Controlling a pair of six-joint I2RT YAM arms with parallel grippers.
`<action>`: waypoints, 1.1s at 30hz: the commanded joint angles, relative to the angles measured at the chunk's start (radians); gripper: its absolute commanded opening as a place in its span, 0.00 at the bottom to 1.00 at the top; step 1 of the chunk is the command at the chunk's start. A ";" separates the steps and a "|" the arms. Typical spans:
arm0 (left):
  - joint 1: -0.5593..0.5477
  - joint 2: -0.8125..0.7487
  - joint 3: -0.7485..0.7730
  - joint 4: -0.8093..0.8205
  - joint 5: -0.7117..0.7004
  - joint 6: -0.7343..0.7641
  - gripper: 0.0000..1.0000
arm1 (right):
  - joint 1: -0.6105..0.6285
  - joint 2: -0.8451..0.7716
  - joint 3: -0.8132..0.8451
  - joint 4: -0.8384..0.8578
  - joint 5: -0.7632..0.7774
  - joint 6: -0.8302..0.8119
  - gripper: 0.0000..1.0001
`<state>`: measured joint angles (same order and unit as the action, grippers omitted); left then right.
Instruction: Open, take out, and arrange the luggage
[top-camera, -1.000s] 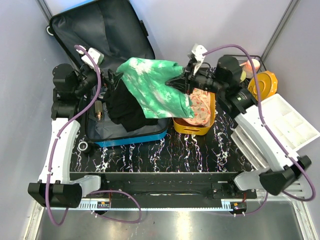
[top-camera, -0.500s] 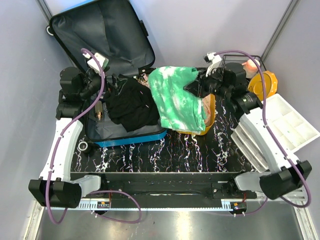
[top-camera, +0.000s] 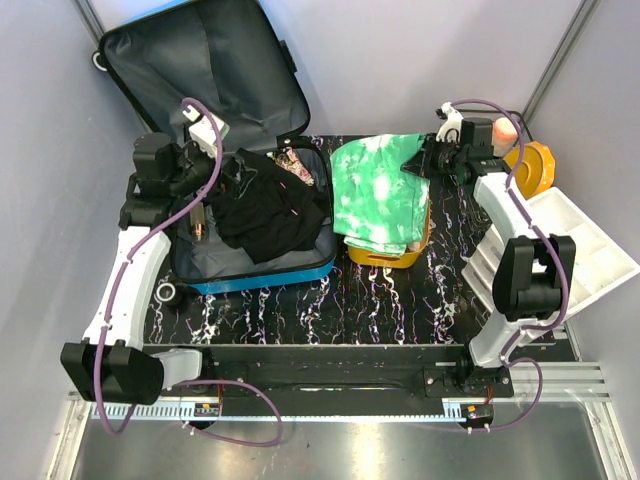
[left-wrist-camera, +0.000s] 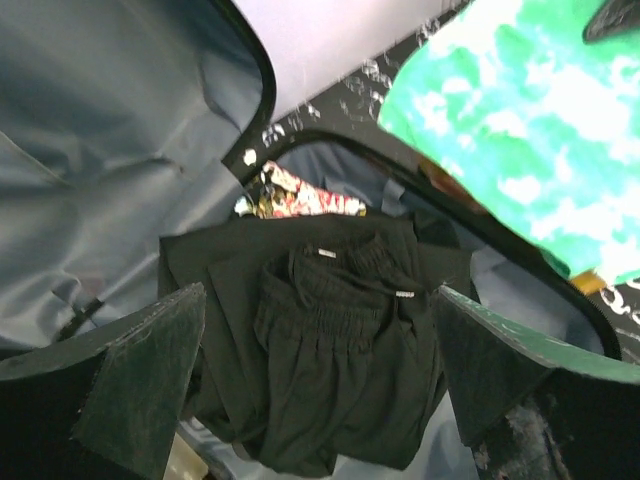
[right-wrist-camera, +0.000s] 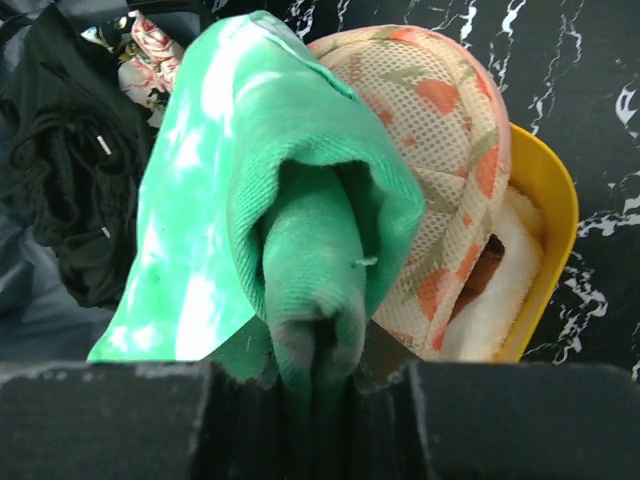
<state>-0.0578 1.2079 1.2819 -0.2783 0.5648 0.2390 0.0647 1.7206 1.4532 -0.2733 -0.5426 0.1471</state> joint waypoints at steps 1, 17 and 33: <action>0.000 0.054 -0.003 -0.129 -0.054 0.068 0.99 | -0.023 0.031 0.094 0.128 -0.033 -0.096 0.17; 0.032 0.496 0.235 -0.368 -0.071 0.201 0.99 | 0.066 0.086 0.286 -0.144 -0.106 -0.153 0.86; -0.128 0.539 0.074 -0.297 -0.040 0.373 0.99 | 0.099 0.252 0.271 -0.368 -0.046 -0.235 0.77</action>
<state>-0.1383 1.7943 1.4113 -0.6476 0.5442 0.5869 0.1673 1.9648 1.6428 -0.5117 -0.6277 -0.0448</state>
